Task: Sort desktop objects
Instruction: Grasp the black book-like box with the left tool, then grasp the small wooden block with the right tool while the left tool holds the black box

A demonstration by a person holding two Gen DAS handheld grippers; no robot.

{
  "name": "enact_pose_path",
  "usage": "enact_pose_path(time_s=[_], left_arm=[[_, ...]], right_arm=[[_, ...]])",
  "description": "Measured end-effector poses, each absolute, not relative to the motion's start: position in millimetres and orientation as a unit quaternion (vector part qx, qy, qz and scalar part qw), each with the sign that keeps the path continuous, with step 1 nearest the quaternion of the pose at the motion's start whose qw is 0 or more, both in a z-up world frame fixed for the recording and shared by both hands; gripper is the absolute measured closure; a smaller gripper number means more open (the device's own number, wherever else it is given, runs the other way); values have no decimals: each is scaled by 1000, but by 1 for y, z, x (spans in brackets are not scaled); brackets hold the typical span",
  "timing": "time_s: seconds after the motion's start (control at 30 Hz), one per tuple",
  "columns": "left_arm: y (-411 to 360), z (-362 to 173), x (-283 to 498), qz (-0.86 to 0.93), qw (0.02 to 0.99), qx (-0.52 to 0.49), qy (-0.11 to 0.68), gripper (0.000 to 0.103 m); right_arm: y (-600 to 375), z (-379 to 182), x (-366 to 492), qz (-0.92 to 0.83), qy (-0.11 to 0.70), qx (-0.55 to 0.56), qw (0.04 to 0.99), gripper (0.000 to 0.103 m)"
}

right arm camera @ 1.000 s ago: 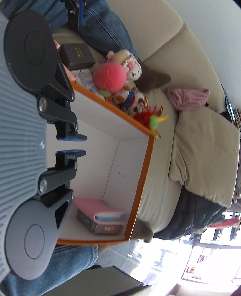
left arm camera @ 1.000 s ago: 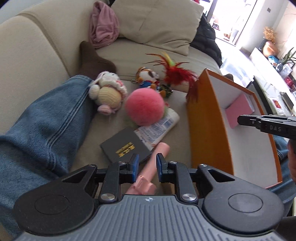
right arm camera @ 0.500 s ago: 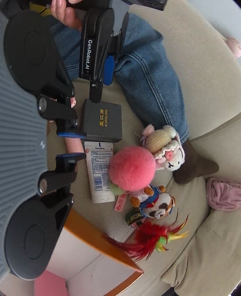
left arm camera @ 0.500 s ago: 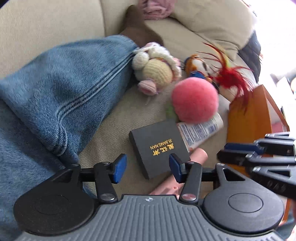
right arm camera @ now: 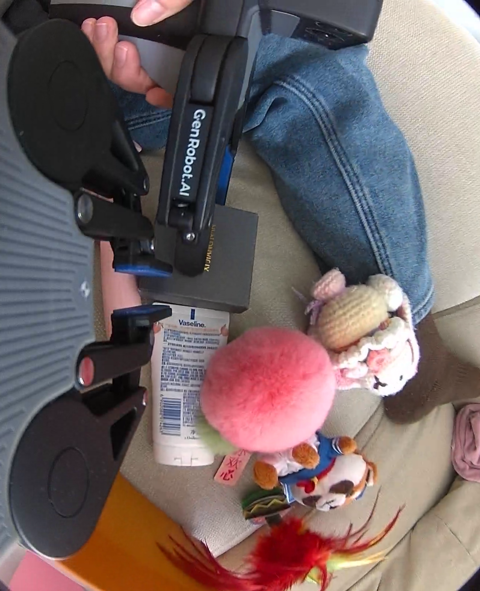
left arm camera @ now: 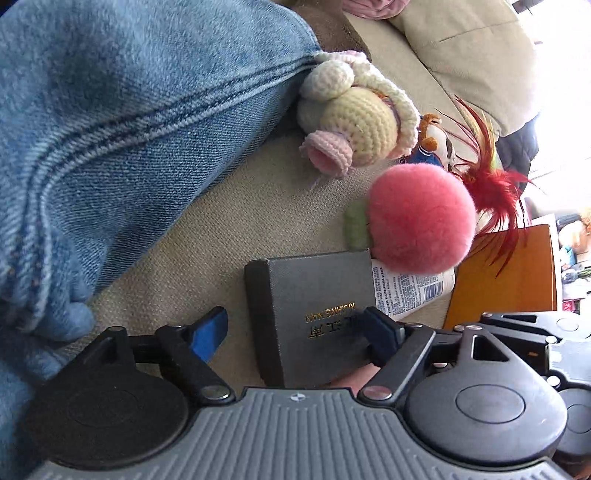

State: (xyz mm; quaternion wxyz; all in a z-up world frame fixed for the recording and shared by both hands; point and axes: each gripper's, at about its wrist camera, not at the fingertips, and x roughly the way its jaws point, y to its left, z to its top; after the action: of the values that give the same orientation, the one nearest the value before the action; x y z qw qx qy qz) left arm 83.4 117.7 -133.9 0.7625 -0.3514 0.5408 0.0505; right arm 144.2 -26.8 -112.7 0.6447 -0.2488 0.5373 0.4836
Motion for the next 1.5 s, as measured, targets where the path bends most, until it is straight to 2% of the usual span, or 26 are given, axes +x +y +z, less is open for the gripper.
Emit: enact_pose_path(time_s=[0.13, 0.17, 0.23, 0.3, 0.4, 0.57, 0.83, 1.17, 1.23, 1.3, 1.5], left_arm=[[118, -136, 86, 48, 765, -352, 538, 8], [117, -134, 85, 45, 768, -352, 533, 19], [116, -128, 84, 46, 775, -345, 527, 28], [117, -123, 80, 47, 783, -343, 516, 43], [117, -113, 76, 37, 792, -340, 506, 54], [106, -98, 77, 13, 813, -312, 491, 61], [92, -112, 94, -15, 795, -342, 501, 63], [86, -87, 79, 18, 829, -265, 492, 64], [87, -77, 71, 18, 836, -249, 489, 64], [88, -66, 61, 18, 841, -232, 488, 64], [81, -46, 40, 8, 848, -202, 489, 64]], right_arm=[[-26, -114, 145, 485, 538, -245, 645, 85], [-25, -114, 145, 484, 537, -245, 646, 85], [-26, -113, 146, 480, 537, -244, 649, 85], [-27, -110, 145, 474, 531, -250, 656, 85], [-30, -107, 143, 465, 523, -261, 665, 85], [-32, -104, 143, 448, 512, -281, 677, 86], [-38, -112, 150, 433, 523, -280, 679, 86], [-51, -84, 141, 487, 496, -283, 661, 85], [-58, -74, 133, 516, 482, -301, 641, 79], [-57, -68, 122, 543, 471, -324, 615, 60], [-75, -71, 75, 570, 450, -416, 547, 48]])
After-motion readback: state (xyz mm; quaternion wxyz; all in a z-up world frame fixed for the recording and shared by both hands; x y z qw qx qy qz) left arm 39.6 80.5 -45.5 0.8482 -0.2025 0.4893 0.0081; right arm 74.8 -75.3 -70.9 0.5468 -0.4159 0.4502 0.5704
